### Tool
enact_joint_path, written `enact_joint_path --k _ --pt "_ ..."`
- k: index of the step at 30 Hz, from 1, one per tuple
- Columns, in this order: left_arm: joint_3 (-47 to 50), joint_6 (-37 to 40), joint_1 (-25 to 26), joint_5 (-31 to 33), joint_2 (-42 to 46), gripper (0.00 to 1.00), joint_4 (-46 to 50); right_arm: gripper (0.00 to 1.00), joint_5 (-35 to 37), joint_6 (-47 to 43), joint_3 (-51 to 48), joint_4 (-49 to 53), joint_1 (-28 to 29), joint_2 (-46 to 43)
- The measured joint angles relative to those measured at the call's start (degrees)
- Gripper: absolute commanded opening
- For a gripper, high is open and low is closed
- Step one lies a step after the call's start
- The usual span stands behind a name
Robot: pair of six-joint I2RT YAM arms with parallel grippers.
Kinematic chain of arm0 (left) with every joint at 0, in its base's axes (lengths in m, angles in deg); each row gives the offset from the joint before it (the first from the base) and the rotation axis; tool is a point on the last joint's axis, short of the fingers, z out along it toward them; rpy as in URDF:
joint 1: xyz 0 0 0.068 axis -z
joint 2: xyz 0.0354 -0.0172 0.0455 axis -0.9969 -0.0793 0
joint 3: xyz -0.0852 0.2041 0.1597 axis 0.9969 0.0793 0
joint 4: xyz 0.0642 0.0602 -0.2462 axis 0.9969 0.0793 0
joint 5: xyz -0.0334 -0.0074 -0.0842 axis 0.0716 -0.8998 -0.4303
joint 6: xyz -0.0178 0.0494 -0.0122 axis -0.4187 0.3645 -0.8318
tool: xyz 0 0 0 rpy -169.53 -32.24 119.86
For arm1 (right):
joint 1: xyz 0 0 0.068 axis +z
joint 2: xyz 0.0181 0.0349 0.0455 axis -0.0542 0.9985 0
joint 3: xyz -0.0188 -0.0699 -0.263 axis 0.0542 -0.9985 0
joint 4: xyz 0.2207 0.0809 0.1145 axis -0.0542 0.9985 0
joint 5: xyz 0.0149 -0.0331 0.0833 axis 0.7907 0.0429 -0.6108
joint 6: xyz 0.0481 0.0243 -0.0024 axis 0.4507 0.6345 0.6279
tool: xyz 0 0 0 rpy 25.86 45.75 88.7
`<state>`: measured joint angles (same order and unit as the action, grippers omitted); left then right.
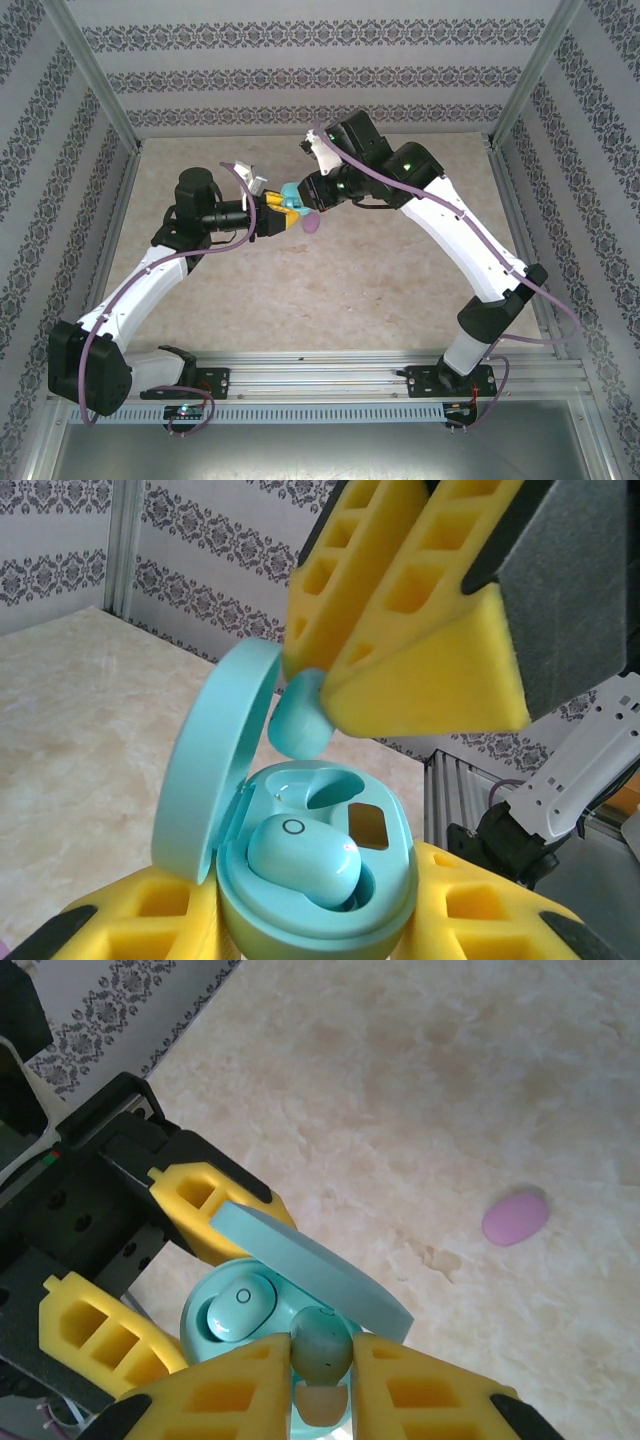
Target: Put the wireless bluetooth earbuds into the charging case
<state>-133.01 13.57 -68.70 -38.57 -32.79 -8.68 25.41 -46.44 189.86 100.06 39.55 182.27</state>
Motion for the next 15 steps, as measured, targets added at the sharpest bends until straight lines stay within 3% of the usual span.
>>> enact_joint_path --k 15 --pt "0.1 -1.1 0.0 0.9 0.0 0.07 0.1 0.21 -0.3 0.4 -7.7 -6.8 0.0 -2.4"
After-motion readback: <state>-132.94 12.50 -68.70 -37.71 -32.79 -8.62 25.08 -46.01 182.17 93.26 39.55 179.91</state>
